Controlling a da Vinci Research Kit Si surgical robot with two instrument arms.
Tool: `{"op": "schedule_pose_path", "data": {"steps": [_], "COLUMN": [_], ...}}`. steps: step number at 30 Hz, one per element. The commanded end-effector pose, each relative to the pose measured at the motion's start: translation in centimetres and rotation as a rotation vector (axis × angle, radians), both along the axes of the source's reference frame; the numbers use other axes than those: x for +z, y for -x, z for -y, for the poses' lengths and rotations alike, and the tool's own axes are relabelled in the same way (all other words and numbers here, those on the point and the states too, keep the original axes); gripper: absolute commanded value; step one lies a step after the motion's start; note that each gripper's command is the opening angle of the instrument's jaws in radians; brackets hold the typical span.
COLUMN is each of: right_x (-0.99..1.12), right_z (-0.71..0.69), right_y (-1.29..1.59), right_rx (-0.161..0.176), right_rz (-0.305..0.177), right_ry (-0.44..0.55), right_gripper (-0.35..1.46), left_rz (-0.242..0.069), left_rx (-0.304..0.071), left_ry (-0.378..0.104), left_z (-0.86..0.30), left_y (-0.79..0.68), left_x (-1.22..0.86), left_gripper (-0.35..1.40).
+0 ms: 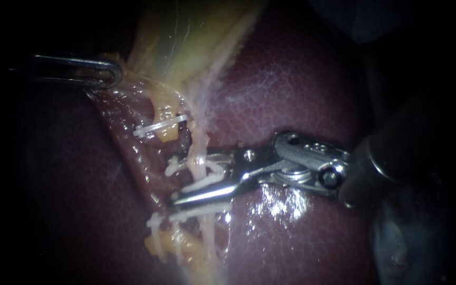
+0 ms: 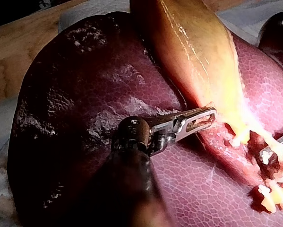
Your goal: Clipping second clip right tube
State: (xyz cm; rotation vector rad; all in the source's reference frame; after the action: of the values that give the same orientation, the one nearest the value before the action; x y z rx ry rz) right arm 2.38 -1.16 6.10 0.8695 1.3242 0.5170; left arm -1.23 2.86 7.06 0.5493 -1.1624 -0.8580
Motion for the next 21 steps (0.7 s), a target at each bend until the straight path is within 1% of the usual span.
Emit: {"op": "schedule_pose_path", "data": {"steps": [1, 4, 9, 12, 15, 21], "right_x": [0.01, 0.03, 0.05, 0.06, 0.07, 0.08], "right_z": [0.05, 0.11, 0.10, 0.09, 0.09, 0.09], "right_y": [0.00, 0.02, 0.05, 0.09, 0.14, 0.18], "right_rx": [-0.010, -0.024, -0.025, -0.028, -0.035, -0.041], "right_rz": [-0.002, -0.005, -0.002, 0.002, 0.005, 0.012], "right_ry": [-0.010, -0.024, -0.036, -0.060, -0.089, -0.123], "right_gripper": [0.48, 0.47, 0.43, 0.30, 0.09, -0.24], "left_rz": [0.000, 0.000, 0.000, 0.000, 0.000, 0.000], "left_rx": [0.000, 0.000, 0.000, 0.000, 0.000, 0.000], "left_ry": [0.000, 0.000, 0.000, 0.000, 0.000, 0.000], "left_z": [0.00, 0.00, 0.00, 0.00, 0.00, 0.00], "left_y": [0.00, 0.00, 0.00, 0.00, 0.00, 0.00], "left_x": [0.00, 0.00, 0.00, 0.00, 0.00, 0.00], "left_gripper": [-0.35, -0.35, -0.35, -0.35, -0.35, -0.35]}}
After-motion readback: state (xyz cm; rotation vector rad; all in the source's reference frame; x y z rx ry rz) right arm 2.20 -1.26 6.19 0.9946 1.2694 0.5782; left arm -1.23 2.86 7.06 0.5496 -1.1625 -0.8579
